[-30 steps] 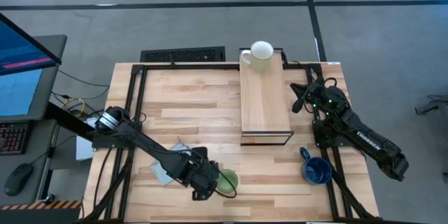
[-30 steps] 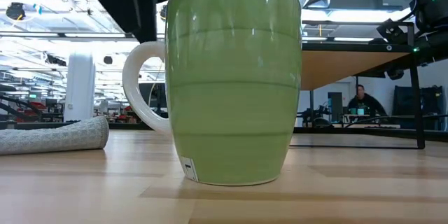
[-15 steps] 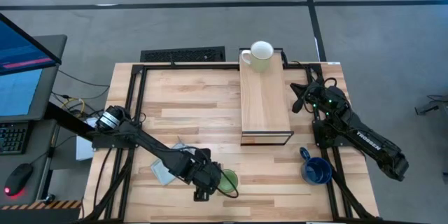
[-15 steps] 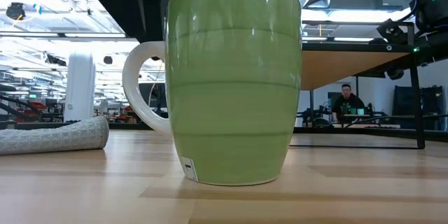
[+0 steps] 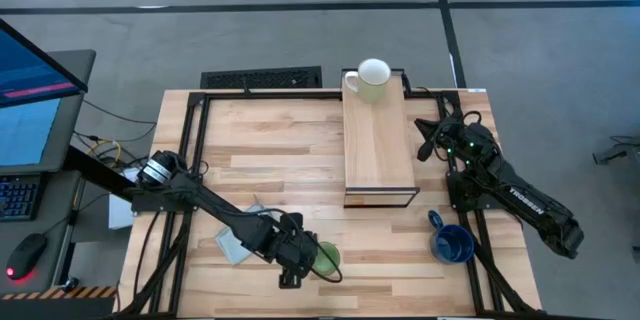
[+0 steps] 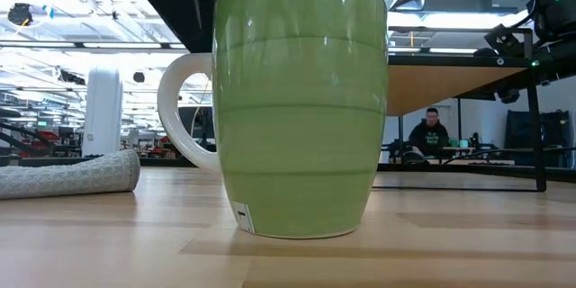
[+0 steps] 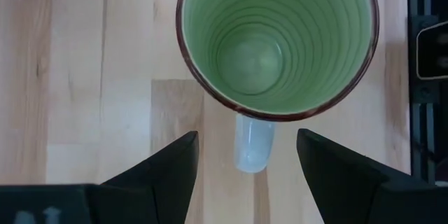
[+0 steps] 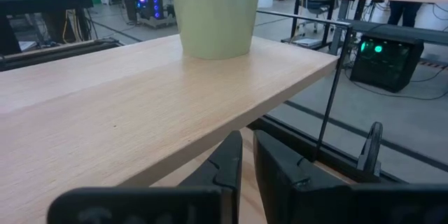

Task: Stack small to large cups/mugs on shelf
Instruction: Put the green mug on the shelf

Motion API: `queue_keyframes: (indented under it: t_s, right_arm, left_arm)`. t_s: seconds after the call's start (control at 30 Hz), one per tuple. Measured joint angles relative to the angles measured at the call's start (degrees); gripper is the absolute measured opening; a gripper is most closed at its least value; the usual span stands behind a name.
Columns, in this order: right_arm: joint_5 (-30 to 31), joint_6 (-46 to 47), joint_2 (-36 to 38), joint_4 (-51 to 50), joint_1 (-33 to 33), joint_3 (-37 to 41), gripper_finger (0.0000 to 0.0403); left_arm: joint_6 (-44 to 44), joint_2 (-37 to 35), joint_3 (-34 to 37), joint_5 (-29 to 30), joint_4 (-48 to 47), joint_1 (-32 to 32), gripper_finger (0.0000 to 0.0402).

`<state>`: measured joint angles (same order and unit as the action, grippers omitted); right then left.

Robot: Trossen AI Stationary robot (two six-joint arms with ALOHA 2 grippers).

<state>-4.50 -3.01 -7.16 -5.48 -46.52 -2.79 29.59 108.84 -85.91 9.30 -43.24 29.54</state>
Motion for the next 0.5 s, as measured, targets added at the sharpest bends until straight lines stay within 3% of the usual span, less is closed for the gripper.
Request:
queue_keyframes:
  t_s: [0.5]
  right_arm:
    - [0.0, 0.0, 0.0, 0.0, 0.0, 0.0, 0.006]
  left_arm:
    - [1.2, 0.1, 3.0, -1.4, 4.0, 0.0, 0.0233]
